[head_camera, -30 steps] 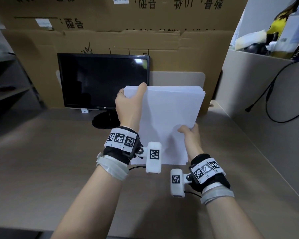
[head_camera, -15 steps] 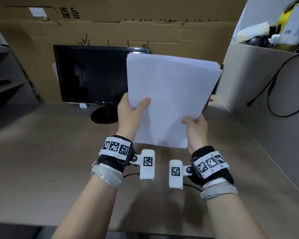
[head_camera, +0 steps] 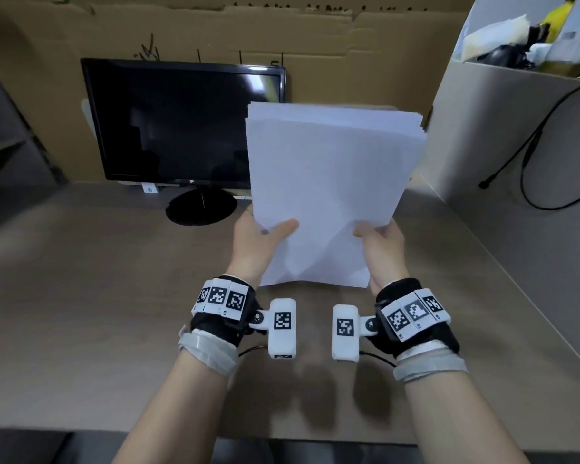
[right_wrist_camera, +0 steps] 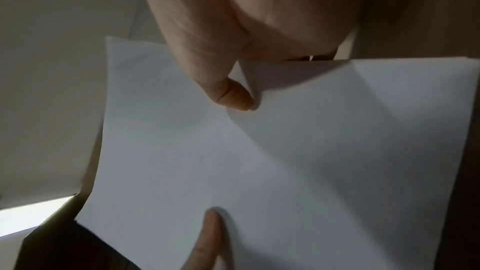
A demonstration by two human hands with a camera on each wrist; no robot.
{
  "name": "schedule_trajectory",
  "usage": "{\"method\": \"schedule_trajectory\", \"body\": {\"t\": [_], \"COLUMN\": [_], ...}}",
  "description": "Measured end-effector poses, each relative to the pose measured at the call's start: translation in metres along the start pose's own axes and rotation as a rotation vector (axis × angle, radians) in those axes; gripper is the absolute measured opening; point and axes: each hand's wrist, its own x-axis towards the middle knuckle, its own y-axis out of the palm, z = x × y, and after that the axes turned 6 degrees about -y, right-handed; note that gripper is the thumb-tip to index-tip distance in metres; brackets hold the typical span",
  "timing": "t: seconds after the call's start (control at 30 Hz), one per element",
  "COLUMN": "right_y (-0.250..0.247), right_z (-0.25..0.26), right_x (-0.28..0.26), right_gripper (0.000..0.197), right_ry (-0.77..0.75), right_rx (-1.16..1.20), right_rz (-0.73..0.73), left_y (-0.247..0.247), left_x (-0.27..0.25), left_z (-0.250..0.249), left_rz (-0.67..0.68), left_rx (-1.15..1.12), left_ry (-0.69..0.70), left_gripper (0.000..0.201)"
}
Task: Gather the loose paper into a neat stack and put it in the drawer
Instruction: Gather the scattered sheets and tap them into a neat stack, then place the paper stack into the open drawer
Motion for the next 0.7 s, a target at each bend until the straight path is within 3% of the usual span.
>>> {"method": "schedule_trajectory", "body": {"t": [0.13,0.23,0.37,0.7], "right_y": [-0.007,-0.011,-0.027,-0.135], "right_z": [-0.036,-0.047,-0.032,0.026], "right_x": [-0.002,-0.001,-0.01,-0.093], "right_gripper": [0.025,0.031,0.028,0.024], "right_ry": [0.168,0.209,0.124,-0.039], "right_rx": [-0.199,-0.291,-0.257,-0.22], "right_rz": [0.054,0.099,0.097,-0.039], "left_y": [0.0,0.002,0.009,0.062], "left_x": [-0.003,-0.002,-0.015,-0.106], "left_z": [0.036,0.039,0.025,0.016], "left_rz": [0.016,0.011,0.021,0.284], "left_rx": [0.073,0.08,0.039,-0.19], "left_ry": [-0.132,-0.151,-0.146,-0.266], "left_gripper": [0.031,0.035,0.039,0.032]}}
